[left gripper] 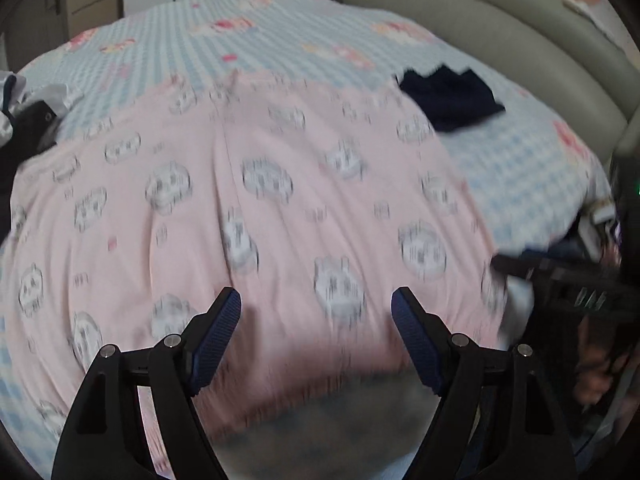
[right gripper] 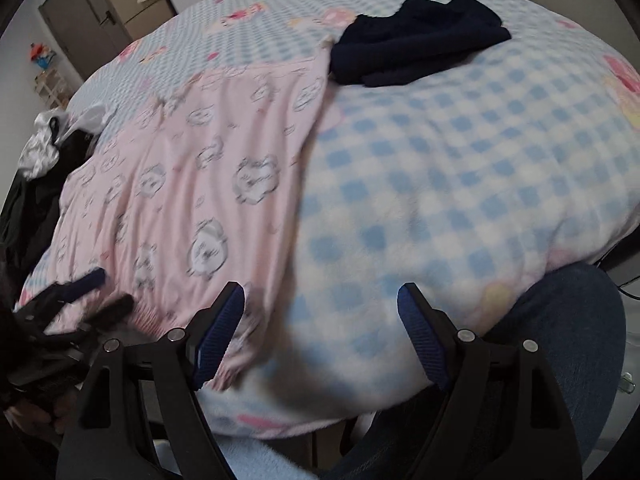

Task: Fold clothes

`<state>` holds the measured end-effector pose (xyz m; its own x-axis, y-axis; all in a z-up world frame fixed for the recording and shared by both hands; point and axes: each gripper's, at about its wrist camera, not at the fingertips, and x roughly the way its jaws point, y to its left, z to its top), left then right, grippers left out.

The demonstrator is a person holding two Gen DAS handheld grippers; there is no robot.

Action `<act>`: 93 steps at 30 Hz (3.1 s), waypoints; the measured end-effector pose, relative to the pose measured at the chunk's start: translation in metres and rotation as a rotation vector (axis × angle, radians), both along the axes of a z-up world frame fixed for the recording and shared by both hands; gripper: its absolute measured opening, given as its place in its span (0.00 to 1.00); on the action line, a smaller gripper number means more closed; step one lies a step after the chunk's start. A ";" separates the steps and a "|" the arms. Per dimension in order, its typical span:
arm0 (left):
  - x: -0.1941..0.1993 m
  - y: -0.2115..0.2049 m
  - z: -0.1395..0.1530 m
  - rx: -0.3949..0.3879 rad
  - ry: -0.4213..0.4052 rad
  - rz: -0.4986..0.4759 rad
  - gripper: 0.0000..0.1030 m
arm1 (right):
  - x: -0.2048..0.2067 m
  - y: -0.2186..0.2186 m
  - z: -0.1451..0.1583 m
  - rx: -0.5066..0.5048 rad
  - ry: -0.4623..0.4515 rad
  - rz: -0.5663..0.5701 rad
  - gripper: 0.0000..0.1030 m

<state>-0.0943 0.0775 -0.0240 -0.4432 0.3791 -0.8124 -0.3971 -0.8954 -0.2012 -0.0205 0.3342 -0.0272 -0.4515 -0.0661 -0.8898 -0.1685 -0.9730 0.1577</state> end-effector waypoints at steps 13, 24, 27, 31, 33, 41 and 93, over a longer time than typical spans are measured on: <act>0.018 -0.012 -0.029 0.062 -0.080 0.039 0.77 | -0.002 0.015 -0.010 -0.011 0.013 0.010 0.78; -0.005 -0.043 -0.005 0.121 -0.032 0.136 0.77 | -0.070 0.016 0.006 -0.196 0.107 0.117 0.46; -0.011 -0.047 -0.009 0.124 -0.046 0.139 0.77 | -0.087 0.032 -0.004 -0.246 0.096 0.094 0.34; -0.023 -0.046 -0.012 0.113 -0.053 0.146 0.77 | -0.101 0.033 -0.017 -0.300 0.061 0.131 0.34; -0.031 -0.041 -0.010 0.106 -0.047 0.146 0.77 | -0.111 0.032 -0.033 -0.327 0.024 0.106 0.34; -0.042 -0.025 -0.011 0.070 -0.066 0.145 0.77 | -0.118 0.018 -0.030 -0.166 0.081 0.075 0.02; -0.188 -0.285 -0.025 0.034 0.014 0.530 0.05 | -0.361 -0.250 -0.045 -0.039 -0.007 0.595 0.17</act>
<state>-0.2821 -0.2079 -0.0490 -0.5918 0.1260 -0.7962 0.1053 -0.9672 -0.2314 -0.3815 0.0837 -0.0722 -0.3211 -0.3384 -0.8845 0.4028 -0.8941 0.1959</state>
